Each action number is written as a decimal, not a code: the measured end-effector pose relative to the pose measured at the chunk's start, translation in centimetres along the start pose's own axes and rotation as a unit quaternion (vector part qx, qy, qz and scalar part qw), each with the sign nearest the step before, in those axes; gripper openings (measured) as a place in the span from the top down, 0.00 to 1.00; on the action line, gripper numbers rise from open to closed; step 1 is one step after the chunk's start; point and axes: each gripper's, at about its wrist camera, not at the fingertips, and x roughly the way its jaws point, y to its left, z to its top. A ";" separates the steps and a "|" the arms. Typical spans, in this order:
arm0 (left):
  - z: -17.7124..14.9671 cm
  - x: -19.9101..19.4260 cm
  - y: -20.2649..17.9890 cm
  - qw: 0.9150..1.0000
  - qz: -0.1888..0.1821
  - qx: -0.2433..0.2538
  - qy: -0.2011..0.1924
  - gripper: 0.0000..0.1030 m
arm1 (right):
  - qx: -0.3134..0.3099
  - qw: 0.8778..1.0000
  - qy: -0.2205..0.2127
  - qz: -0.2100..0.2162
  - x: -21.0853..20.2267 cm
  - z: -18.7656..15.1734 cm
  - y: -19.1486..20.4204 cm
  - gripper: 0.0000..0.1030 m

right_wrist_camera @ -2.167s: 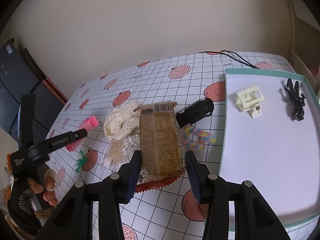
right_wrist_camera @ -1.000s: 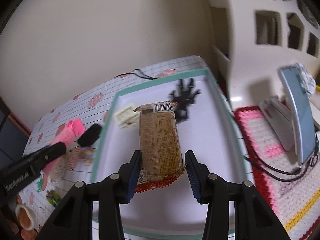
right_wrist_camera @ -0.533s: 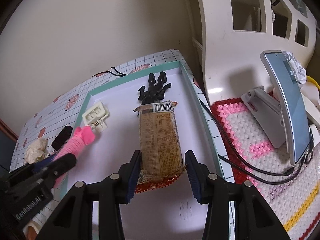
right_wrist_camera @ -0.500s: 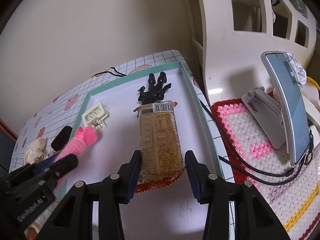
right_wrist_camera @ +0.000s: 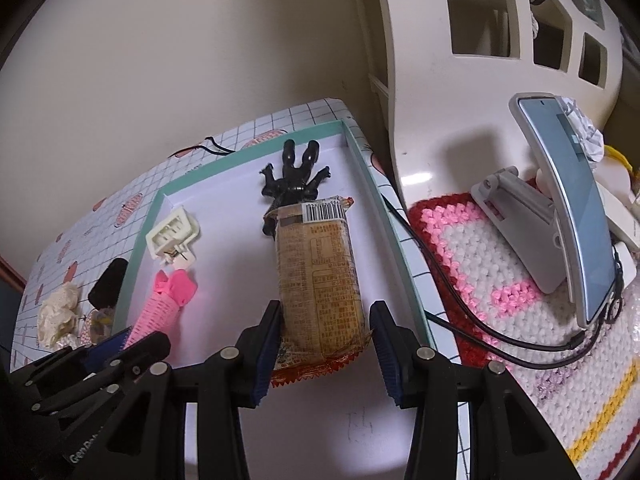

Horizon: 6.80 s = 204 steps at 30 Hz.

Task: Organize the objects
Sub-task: 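Lower the pink roller into the tray with the left tool while the right tool lowers the snack bar, then open both tools releasing the roller and snack bar, then withdraw from the tray, then move the left tool toward the green toy while the right tool approaches the block toy, then close the left tool on the green toy while the right tool grasps the block toy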

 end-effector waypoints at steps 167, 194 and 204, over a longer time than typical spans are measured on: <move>-12.6 -7.2 34.4 0.943 0.149 -0.294 0.035 0.11 | -0.298 0.941 0.148 0.054 0.6 -14.2 30.2 0.00; -12.0 -7.3 33.8 0.946 0.168 -0.274 0.035 0.50 | -0.327 0.931 0.146 0.074 -0.4 -13.7 30.0 0.44; -11.8 -7.4 33.5 0.948 0.163 -0.272 0.033 0.71 | -0.307 0.937 0.146 0.077 0.0 -12.8 29.7 0.74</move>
